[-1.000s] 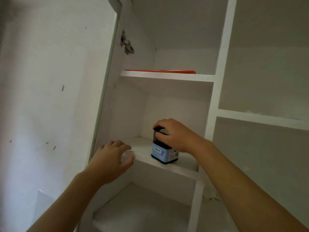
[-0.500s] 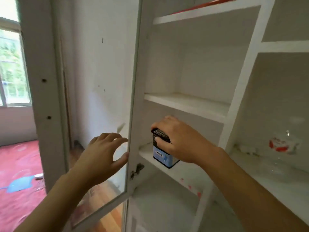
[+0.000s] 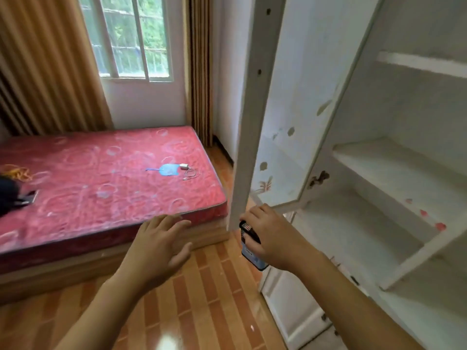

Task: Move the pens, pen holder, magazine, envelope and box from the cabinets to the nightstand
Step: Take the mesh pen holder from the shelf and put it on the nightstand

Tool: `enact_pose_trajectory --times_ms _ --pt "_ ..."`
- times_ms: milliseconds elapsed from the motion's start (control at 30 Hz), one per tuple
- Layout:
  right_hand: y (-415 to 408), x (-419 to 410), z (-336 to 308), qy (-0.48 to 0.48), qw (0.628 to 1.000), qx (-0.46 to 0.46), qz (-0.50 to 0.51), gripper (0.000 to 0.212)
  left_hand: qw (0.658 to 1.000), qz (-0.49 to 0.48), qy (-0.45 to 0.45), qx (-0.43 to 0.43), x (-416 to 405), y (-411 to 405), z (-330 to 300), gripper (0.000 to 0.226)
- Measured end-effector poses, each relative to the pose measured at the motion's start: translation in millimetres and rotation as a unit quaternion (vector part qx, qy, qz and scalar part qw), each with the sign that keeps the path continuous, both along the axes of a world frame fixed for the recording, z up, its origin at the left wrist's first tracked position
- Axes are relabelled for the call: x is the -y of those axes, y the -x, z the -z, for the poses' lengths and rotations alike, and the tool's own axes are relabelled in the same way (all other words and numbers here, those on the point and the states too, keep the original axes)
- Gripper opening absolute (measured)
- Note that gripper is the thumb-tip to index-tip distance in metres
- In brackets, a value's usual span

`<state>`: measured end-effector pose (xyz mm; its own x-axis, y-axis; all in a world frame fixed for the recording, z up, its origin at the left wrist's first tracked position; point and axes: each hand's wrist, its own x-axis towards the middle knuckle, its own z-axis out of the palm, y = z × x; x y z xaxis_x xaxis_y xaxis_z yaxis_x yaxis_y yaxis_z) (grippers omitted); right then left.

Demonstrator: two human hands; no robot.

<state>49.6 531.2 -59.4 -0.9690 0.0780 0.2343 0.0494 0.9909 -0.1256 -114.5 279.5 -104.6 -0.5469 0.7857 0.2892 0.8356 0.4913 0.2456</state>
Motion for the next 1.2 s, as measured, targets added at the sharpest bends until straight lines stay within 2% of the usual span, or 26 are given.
enact_pose_trajectory --times_ms 267,567,900,1200 --pt "123 180 19 -0.008 0.993 0.015 -0.120 0.032 0.989 -0.147 -0.005 0.010 218 58 16 0.057" --pt "226 350 18 -0.009 0.969 0.011 -0.247 0.033 0.962 -0.273 -0.019 0.001 409 85 11 0.059" --pt "314 482 25 -0.025 0.930 0.023 -0.365 0.037 0.915 -0.404 -0.008 -0.002 546 87 20 0.055" --pt "409 590 50 0.001 0.885 0.039 -0.464 0.040 0.868 -0.497 0.009 0.001 632 114 25 0.053"
